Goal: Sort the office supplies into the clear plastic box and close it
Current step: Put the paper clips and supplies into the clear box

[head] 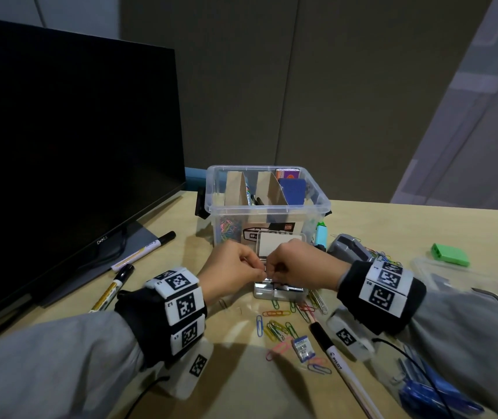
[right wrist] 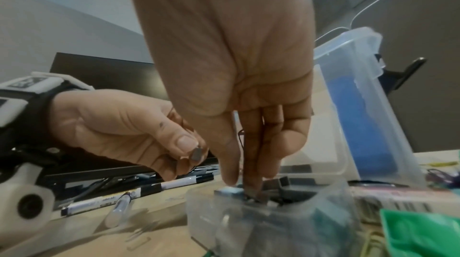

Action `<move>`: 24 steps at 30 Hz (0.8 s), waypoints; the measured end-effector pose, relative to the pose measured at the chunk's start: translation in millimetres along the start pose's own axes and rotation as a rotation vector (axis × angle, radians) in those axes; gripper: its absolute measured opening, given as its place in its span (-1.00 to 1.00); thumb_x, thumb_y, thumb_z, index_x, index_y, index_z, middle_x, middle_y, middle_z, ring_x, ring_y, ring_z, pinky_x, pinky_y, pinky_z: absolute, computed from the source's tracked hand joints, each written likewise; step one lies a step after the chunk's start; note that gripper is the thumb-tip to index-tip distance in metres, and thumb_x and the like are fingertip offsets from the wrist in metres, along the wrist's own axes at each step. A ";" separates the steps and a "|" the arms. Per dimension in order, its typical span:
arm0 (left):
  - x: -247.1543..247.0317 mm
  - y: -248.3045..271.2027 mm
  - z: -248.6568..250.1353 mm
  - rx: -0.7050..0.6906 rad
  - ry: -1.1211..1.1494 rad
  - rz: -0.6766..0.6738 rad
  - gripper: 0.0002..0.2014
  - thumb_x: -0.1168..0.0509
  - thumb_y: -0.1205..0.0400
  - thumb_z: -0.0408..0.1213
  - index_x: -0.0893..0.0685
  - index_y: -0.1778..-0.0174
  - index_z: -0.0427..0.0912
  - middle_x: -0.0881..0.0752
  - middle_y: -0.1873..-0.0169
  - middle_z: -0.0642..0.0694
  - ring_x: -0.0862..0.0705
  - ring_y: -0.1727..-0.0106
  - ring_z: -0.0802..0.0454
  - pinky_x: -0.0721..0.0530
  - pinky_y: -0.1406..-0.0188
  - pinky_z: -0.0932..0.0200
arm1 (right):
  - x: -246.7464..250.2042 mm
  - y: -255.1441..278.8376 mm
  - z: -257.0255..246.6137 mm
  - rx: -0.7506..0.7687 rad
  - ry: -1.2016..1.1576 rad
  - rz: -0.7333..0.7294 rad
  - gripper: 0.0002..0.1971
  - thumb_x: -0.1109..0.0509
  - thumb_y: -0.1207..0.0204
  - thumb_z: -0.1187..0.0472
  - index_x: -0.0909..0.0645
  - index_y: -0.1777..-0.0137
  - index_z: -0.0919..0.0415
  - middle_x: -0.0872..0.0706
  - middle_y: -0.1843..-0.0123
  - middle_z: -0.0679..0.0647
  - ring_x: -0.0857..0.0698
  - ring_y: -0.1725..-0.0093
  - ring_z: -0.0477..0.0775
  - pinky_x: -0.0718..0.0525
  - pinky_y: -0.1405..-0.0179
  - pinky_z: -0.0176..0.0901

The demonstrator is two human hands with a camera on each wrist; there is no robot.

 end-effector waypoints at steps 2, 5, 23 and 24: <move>1.3 -0.3 -2.4 0.011 0.010 -0.002 -0.84 -0.55 -0.48 -0.38 -0.76 0.34 -0.05 -0.69 0.49 0.12 -0.62 0.40 0.23 -0.58 0.30 0.29 | 9.5 -0.8 0.9 0.008 0.013 0.068 -0.83 -0.34 -0.61 0.29 -0.77 -0.03 0.15 -0.80 0.06 0.01 -0.73 0.09 -0.05 -0.73 -0.05 -0.11; 2.9 -1.2 -7.9 0.052 0.094 -0.004 -0.91 -0.55 -0.48 -0.39 -0.78 0.28 -0.14 -0.77 0.39 -0.03 -0.70 0.34 0.14 -0.65 0.29 0.25 | 27.3 1.3 6.3 0.012 -0.032 0.170 -0.85 -0.35 -0.61 0.31 -0.76 -0.02 0.15 -0.80 0.05 -0.02 -0.73 0.09 -0.08 -0.74 -0.05 -0.12; -31.0 -0.6 22.2 -0.155 -0.463 -0.133 -0.83 -0.36 -0.65 -0.18 -0.75 -0.13 -0.03 -0.72 -0.05 -0.01 -0.64 -0.07 0.08 -0.67 -0.12 0.09 | 18.3 20.4 19.9 -0.027 -0.120 0.127 -0.97 -0.45 -0.54 0.29 -0.72 0.08 0.17 -0.74 0.20 -0.02 -0.62 0.31 -0.22 -0.57 0.28 -0.54; -36.0 3.0 24.2 -0.203 -0.604 -0.154 -0.79 -0.34 -0.66 -0.18 -0.73 -0.19 0.04 -0.68 -0.10 0.00 -0.56 -0.17 0.03 -0.63 -0.18 0.06 | 15.6 20.0 21.8 -0.042 -0.124 0.117 -0.96 -0.44 -0.56 0.27 -0.73 0.09 0.18 -0.74 0.21 -0.02 -0.61 0.31 -0.22 -0.55 0.29 -0.54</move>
Point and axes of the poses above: each hand's wrist, its own y-axis away from the middle knuckle, its own x-axis out of the back of the hand, z = x × y, the point moved 9 cm from there along -y, towards the middle knuckle
